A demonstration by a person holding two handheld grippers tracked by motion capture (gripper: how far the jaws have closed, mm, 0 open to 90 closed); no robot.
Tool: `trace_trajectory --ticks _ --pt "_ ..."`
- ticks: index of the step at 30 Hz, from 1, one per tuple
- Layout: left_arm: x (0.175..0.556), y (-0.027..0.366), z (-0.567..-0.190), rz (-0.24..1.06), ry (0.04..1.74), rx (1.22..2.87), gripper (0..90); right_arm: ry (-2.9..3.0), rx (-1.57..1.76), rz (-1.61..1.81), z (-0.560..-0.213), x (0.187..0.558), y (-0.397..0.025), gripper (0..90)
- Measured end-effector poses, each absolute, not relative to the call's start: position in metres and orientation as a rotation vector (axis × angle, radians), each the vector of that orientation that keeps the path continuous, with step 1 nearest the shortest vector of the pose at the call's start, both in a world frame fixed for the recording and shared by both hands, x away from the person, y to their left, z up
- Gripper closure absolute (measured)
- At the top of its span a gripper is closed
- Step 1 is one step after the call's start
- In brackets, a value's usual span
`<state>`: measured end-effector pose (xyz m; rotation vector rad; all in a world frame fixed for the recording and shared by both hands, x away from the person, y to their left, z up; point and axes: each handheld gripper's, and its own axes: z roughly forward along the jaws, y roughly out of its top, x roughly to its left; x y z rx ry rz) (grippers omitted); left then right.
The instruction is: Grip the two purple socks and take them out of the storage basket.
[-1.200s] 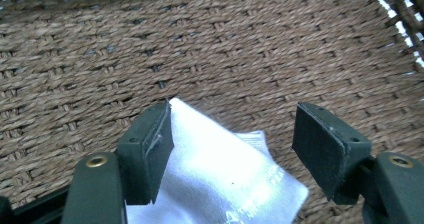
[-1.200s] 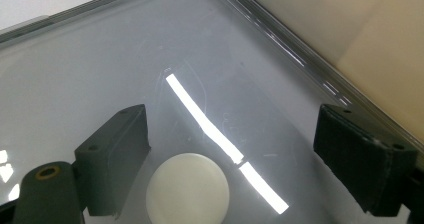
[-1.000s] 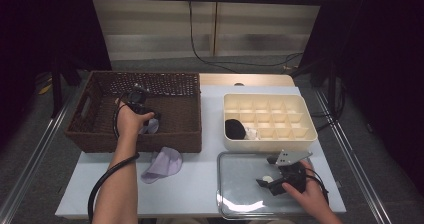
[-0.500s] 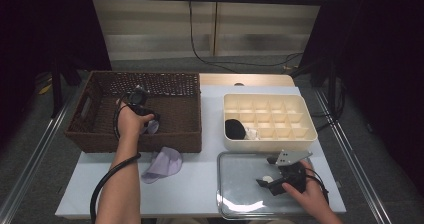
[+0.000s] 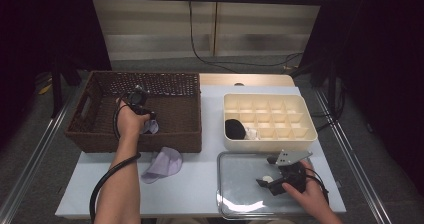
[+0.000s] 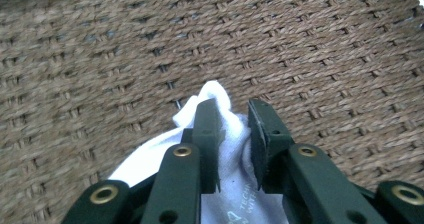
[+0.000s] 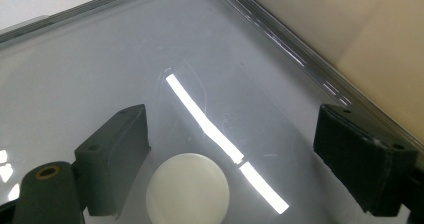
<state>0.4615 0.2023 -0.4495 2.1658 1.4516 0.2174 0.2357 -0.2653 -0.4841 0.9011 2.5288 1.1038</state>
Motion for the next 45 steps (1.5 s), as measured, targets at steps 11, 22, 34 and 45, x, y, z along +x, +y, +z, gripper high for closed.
trace_trajectory --ticks 11,22,34,45 --pt "0.461 0.206 -0.435 0.201 1.425 2.073 76.4 2.529 0.901 1.105 -0.484 0.236 -0.265 14.0" --pt "0.468 0.202 -0.405 0.181 1.425 2.067 76.3 2.528 0.905 1.106 -0.484 0.236 -0.265 14.0" --pt "0.461 0.21 -0.378 0.17 1.406 2.055 76.4 2.528 0.906 1.107 -0.484 0.236 -0.265 14.0" --pt "0.452 0.211 -0.35 0.168 1.35 2.071 76.6 2.528 0.905 1.107 -0.484 0.236 -0.265 14.0"
